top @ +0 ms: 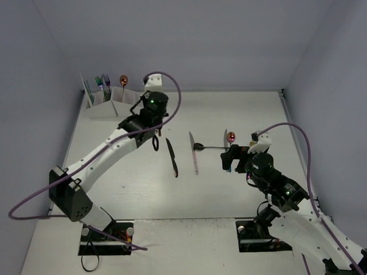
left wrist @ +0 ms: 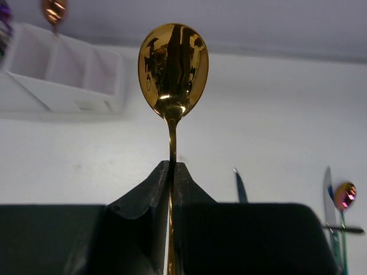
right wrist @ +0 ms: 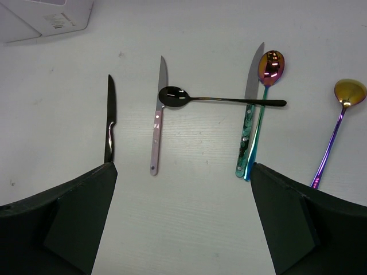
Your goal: Sort the eating utensils into containers
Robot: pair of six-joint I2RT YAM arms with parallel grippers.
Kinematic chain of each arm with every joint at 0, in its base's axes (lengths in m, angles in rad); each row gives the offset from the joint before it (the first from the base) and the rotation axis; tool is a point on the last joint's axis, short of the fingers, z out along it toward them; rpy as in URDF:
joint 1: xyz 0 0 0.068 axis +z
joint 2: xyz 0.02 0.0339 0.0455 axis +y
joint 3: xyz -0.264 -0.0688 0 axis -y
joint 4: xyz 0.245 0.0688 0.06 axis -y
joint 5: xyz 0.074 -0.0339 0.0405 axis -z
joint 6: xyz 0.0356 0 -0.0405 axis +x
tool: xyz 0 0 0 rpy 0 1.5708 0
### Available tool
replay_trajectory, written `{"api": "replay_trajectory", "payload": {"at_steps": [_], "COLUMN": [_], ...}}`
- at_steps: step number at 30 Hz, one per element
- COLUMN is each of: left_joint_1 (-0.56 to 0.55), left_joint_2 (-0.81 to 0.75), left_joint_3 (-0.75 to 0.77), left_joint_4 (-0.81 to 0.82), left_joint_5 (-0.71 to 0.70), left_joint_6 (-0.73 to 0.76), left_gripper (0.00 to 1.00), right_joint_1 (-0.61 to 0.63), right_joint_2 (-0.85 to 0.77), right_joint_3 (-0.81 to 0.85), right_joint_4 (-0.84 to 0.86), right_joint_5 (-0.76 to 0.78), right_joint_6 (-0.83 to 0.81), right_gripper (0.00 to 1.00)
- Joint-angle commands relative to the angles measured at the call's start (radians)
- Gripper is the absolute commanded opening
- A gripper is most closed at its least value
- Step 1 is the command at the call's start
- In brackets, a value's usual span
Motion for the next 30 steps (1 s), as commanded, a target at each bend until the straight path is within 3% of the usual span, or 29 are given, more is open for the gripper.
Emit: {"api": "replay_trajectory", "payload": {"at_steps": [1,9,14,24,30], "left_joint_1": [0.128,0.397,0.527,0.617,0.635], "left_joint_2": [-0.043,0.031,0.192,0.497,0.590], "left_joint_3": [-0.015,0.085,0.237,0.453,0.421], "left_joint_4": [0.200,0.451,0.532,0.681,0.790], "left_joint_5": [0.030,0.242,0.299,0.356,0.338], "left_joint_6": [0.290,0.434,0.450,0.537,0.543], "left_gripper": [0.00,0.00,0.00,0.00,0.00], "right_joint_1": [-0.006,-0.006,-0.006,-0.006,-0.009], "right_joint_2": [0.053,0.179,0.209,0.261,0.293], "right_joint_3": [0.079,0.129,0.114,0.088,0.067], "right_joint_4": [0.046,0.065,0.118,0.205,0.245], "right_joint_5": [0.016,0.015,-0.015,-0.087,-0.093], "right_joint_6": [-0.021,-0.055,-0.055,-0.094,-0.092], "right_gripper": [1.00,1.00,1.00,1.00,1.00]}}
